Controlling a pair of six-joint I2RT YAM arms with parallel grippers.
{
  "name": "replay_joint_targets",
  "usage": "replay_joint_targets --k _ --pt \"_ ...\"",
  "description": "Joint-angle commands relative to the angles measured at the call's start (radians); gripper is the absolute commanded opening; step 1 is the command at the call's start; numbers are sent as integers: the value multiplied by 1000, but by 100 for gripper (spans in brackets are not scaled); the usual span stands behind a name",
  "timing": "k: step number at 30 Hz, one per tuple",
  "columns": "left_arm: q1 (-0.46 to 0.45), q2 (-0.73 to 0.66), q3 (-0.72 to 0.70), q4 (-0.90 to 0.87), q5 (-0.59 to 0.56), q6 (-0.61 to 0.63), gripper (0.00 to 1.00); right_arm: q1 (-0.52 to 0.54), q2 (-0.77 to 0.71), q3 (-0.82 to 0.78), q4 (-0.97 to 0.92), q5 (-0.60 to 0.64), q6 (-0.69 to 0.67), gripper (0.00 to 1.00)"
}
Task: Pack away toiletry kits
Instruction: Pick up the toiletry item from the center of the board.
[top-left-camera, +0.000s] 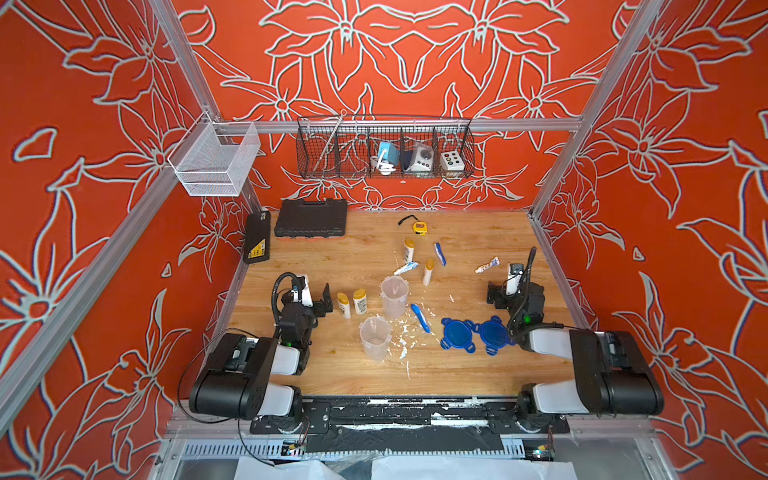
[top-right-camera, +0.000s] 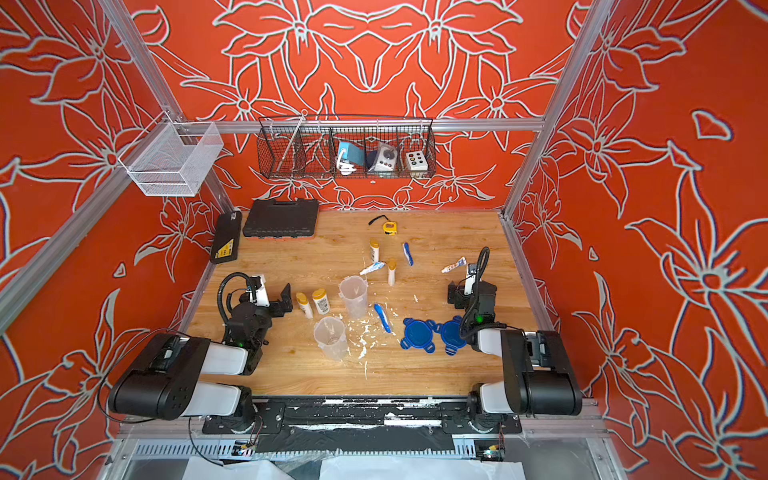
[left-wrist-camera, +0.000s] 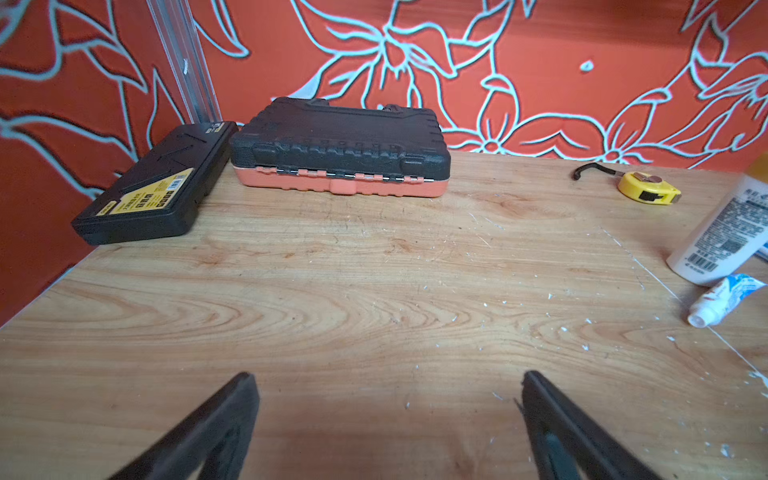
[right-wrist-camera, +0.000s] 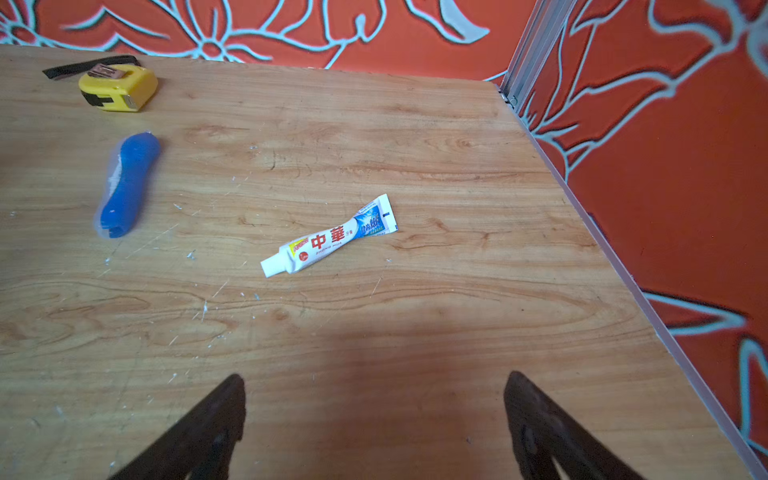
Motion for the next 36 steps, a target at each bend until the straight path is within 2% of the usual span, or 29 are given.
replay_joint_targets --k 1,36 --pt "-5 4 14 26 -7 15 98 5 8 29 17 12 -16 98" --pt "-5 14 7 57 -8 16 98 6 9 29 20 11 -16 97"
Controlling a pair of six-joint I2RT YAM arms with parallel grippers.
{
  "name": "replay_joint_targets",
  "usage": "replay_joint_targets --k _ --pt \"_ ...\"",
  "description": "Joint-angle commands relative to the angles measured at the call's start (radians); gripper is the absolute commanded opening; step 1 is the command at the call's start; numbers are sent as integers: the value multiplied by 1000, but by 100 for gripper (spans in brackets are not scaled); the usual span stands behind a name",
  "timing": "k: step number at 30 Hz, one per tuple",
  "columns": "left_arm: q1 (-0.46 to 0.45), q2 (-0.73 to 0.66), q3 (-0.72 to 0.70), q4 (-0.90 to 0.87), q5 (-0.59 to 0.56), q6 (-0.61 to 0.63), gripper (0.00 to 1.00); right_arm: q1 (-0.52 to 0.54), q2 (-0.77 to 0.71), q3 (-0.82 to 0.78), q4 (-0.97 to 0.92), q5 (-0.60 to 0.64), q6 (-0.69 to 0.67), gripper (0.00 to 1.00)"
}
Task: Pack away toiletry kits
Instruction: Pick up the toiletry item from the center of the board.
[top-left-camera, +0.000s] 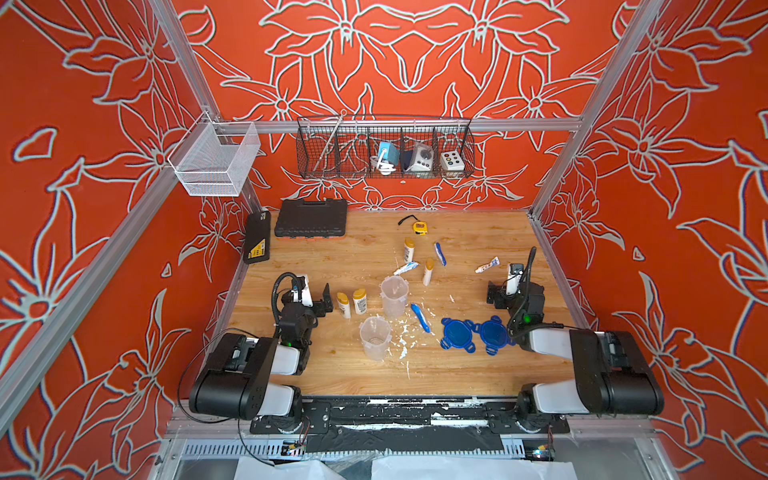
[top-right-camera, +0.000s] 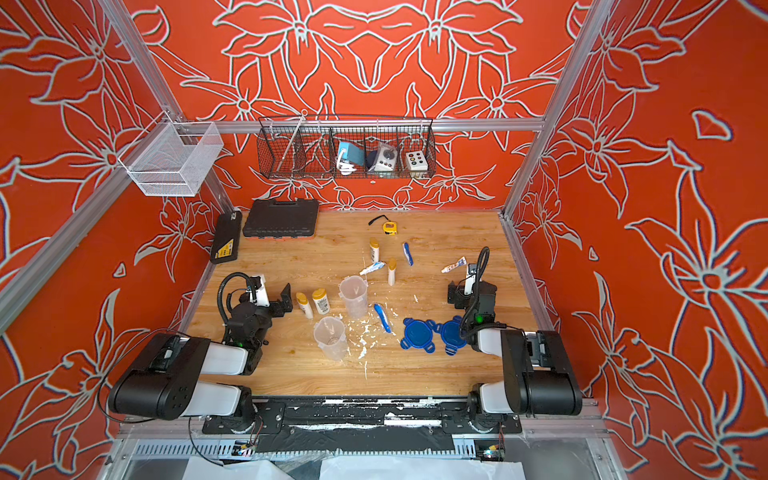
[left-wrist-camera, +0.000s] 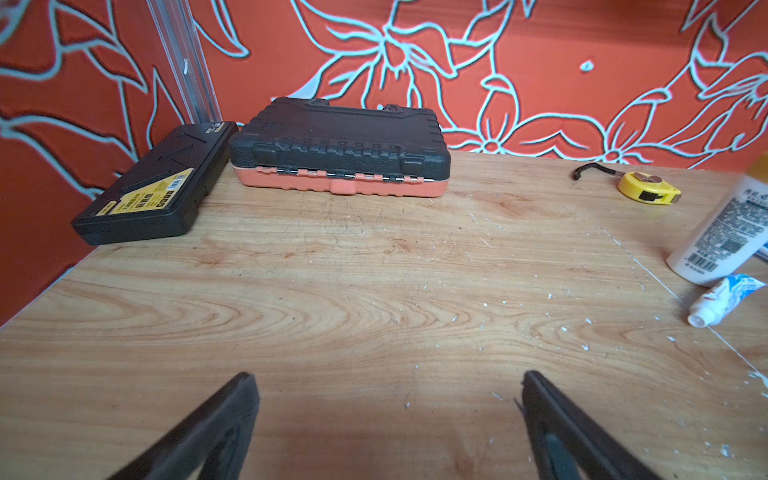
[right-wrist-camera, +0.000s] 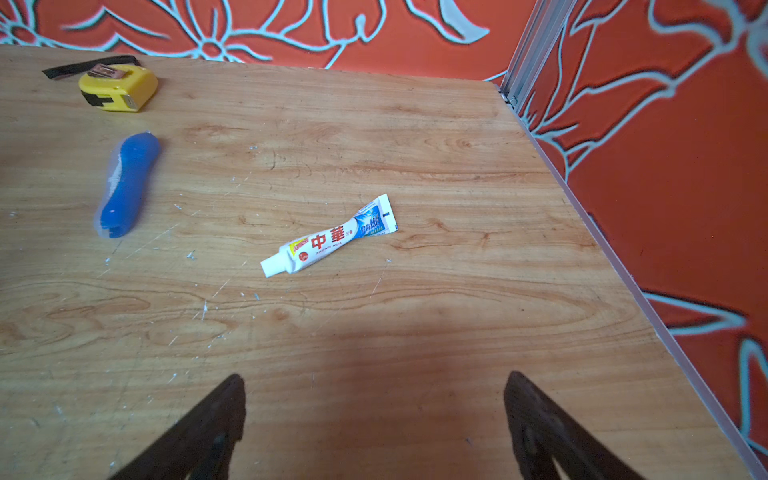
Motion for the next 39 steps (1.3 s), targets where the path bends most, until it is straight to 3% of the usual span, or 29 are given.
replay_joint_targets --k 1,12,14,16,20,26,29,35,39 --pt "-5 21 0 81 -8 17 98 6 9 30 17 11 -16 98" --pt "-13 0 16 37 -31 14 98 6 7 30 12 15 -18 98" --pt "-14 -69 81 -143 -59 9 98 6 3 25 23 18 -14 98" --pt "-15 -139 147 -324 -130 -34 98 6 -40 39 -40 107 27 98" --pt "-41 -272 229 -595 -216 -81 98 6 -231 35 -194 155 47 98" --pt "-46 -447 422 -1037 -286 -211 98 6 -530 244 -708 166 109 97" --pt "-46 -473 560 -1220 -189 -298 98 6 -559 407 -983 151 174 98" --pt "-47 -260 922 -1628 244 -293 98 6 -413 799 -1508 47 279 97" --pt "-49 -236 984 -1757 326 -240 98 21 -351 906 -1661 -74 298 98"
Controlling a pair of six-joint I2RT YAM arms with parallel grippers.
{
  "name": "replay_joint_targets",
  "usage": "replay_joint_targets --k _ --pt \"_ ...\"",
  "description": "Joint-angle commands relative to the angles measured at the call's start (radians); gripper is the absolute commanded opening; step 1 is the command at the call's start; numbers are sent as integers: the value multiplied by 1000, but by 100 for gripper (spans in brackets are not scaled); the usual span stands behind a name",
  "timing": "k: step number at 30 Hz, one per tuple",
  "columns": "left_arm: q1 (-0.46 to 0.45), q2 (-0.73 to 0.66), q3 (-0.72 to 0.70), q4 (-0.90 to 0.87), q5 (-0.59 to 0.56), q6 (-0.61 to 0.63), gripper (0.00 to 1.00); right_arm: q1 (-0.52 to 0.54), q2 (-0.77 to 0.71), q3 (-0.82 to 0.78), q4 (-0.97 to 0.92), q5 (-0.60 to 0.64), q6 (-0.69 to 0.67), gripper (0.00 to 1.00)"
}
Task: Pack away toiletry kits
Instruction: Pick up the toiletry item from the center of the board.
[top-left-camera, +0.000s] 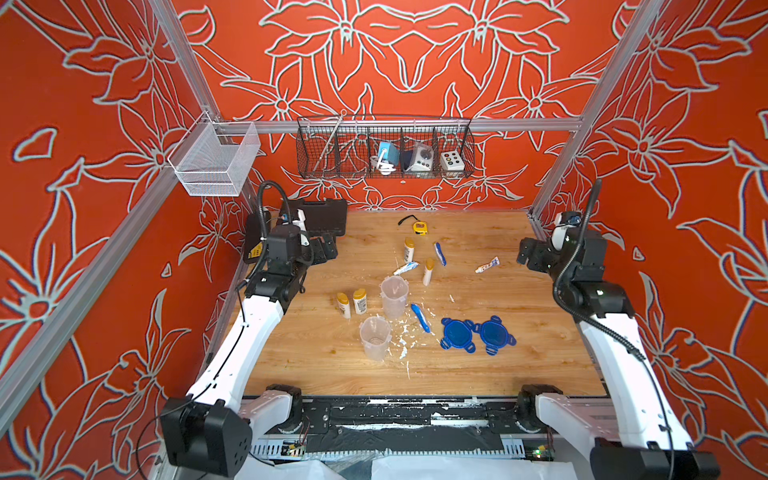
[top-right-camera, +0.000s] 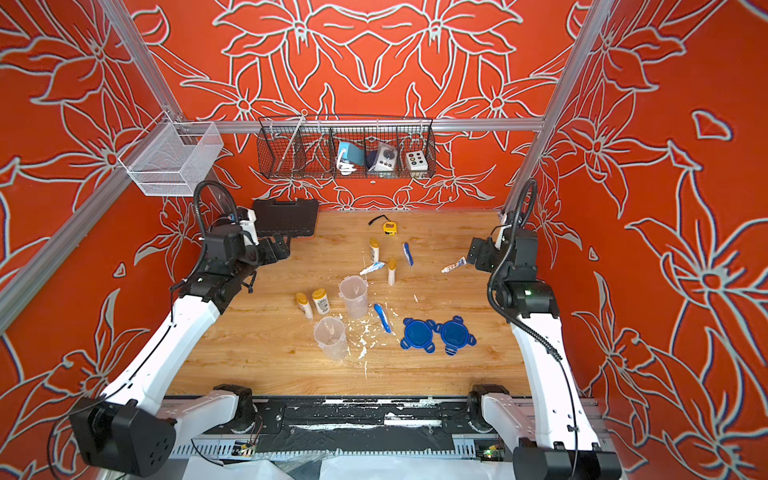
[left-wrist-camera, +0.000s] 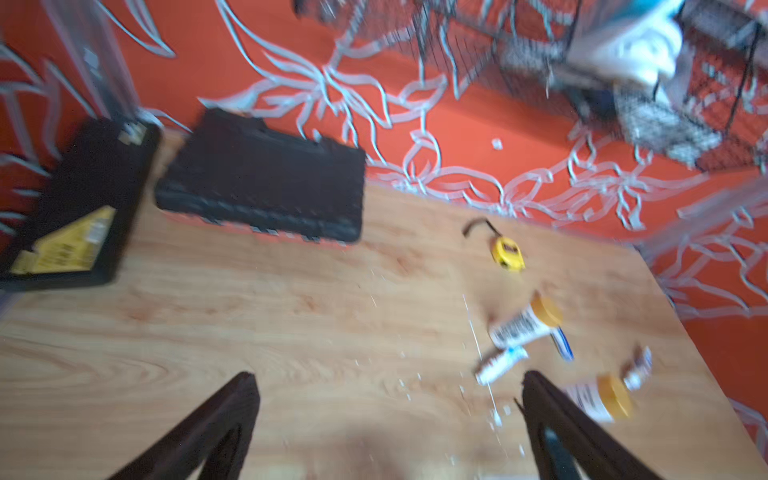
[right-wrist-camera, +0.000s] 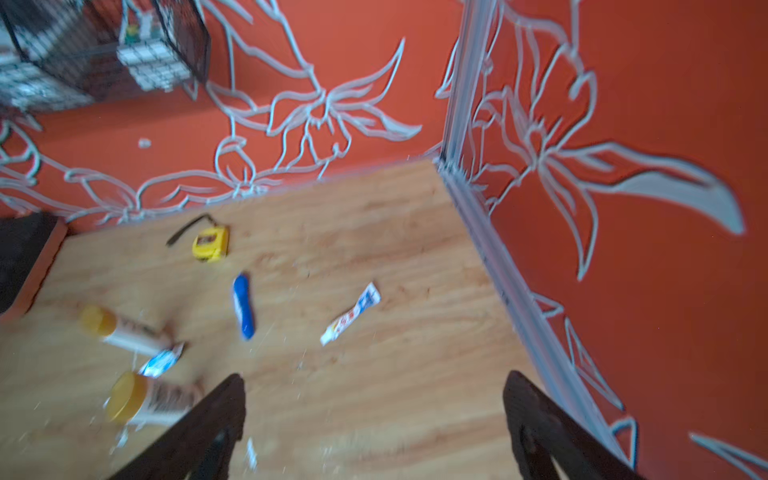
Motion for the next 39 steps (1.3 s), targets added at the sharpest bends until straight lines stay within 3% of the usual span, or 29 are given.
replay_joint_targets --k 1,4,6,10,14,18,24,30,39 --pt "-4 5 42 -296 154 37 98 24 22 38 -293 -134 51 98" --pt "-12 24 96 -436 182 63 98 65 31 46 -315 -212 11 98" --pt "-110 50 87 -505 48 46 98 99 29 59 -343 -250 -33 98" --pt "-205 27 100 -574 40 -59 98 164 -20 46 -370 -324 -50 98" --pt "-242 41 166 -666 0 -62 98 283 -21 13 -341 -329 -55 98" --pt "-304 91 159 -692 42 -58 98 390 -10 40 -326 -325 -115 98" --pt "-376 189 260 -773 -45 -33 97 412 -84 -30 -265 -459 -149 98" --pt "-381 243 289 -778 -121 -10 94 419 -92 -89 -206 -520 -133 98" --pt "-380 298 260 -647 -127 78 74 419 -57 -7 -283 -488 -173 97"
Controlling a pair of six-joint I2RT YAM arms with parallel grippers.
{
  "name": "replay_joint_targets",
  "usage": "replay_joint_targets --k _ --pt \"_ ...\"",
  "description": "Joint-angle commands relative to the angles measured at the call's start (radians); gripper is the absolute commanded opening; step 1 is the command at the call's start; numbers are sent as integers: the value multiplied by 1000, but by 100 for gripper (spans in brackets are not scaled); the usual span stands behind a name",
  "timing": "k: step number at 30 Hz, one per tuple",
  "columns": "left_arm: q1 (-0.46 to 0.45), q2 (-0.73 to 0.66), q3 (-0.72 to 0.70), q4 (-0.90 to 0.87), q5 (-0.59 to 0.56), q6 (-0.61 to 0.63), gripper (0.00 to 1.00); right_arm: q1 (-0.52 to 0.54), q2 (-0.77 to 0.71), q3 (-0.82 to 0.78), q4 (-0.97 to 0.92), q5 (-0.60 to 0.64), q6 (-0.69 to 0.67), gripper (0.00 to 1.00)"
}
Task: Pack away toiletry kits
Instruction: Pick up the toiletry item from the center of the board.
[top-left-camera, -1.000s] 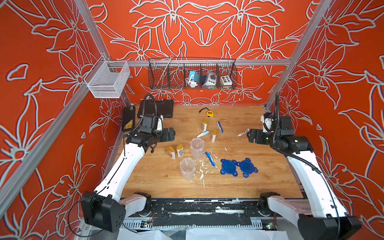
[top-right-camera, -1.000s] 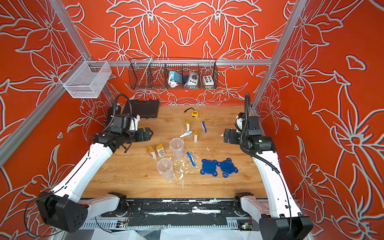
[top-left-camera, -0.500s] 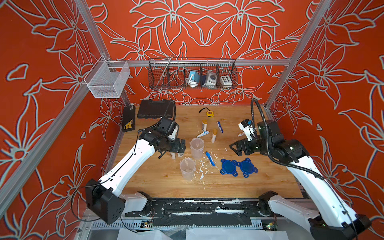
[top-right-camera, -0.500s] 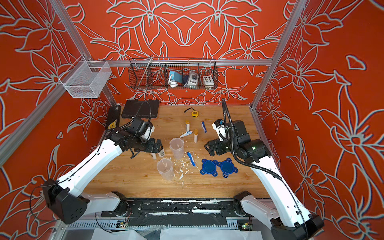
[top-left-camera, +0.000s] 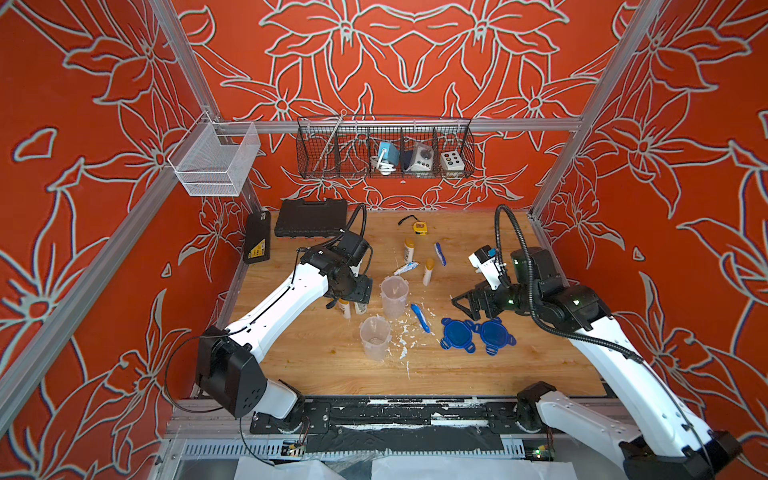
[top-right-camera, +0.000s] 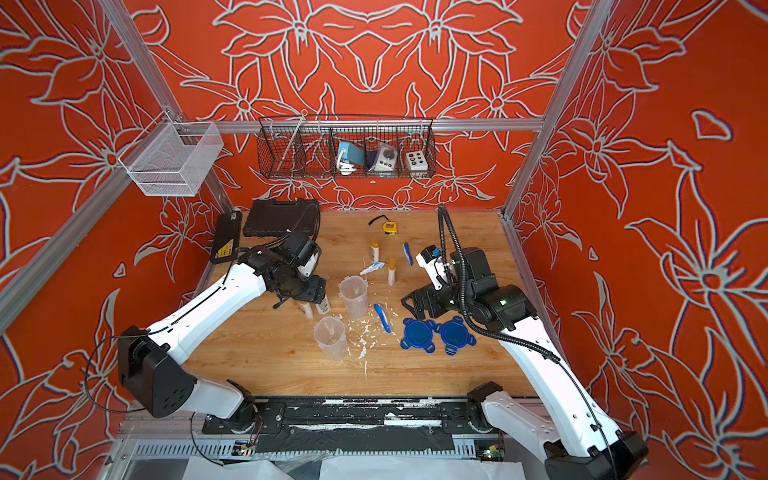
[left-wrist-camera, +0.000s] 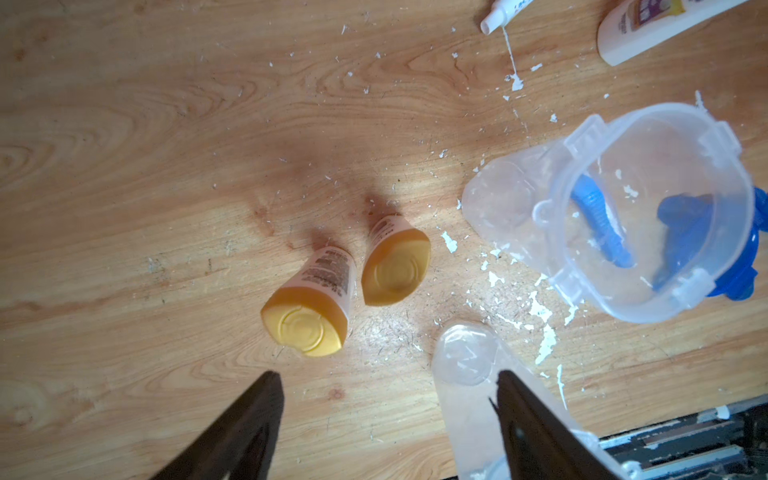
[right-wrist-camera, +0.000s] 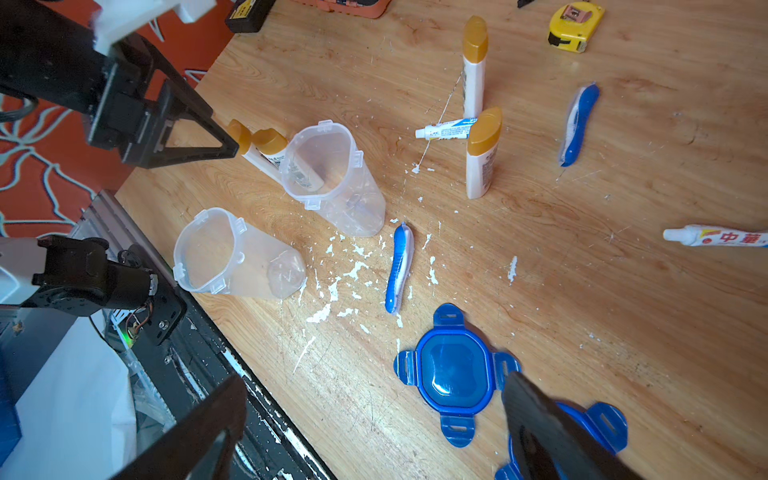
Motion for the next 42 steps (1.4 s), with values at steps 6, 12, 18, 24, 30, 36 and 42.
replay_joint_targets --k 6,12,18,24,30,36,42 --pt "-2 45 -9 102 17 101 66 6 15 109 -127 51 -36 96" --pt "-2 96 4 111 -6 131 64 9 23 131 -137 78 10 96" --pt "-2 117 -17 122 -18 155 61 13 27 135 -139 102 30 95" --pt "-2 143 -32 139 -23 175 55 14 39 144 -148 120 35 93" --pt "-2 162 -40 154 -21 184 52 15 45 158 -154 136 24 92" --pt "-2 170 -66 176 -12 180 44 14 59 174 -157 152 9 92" --pt "-2 172 -80 193 -12 178 39 15 81 201 -154 163 -14 92"
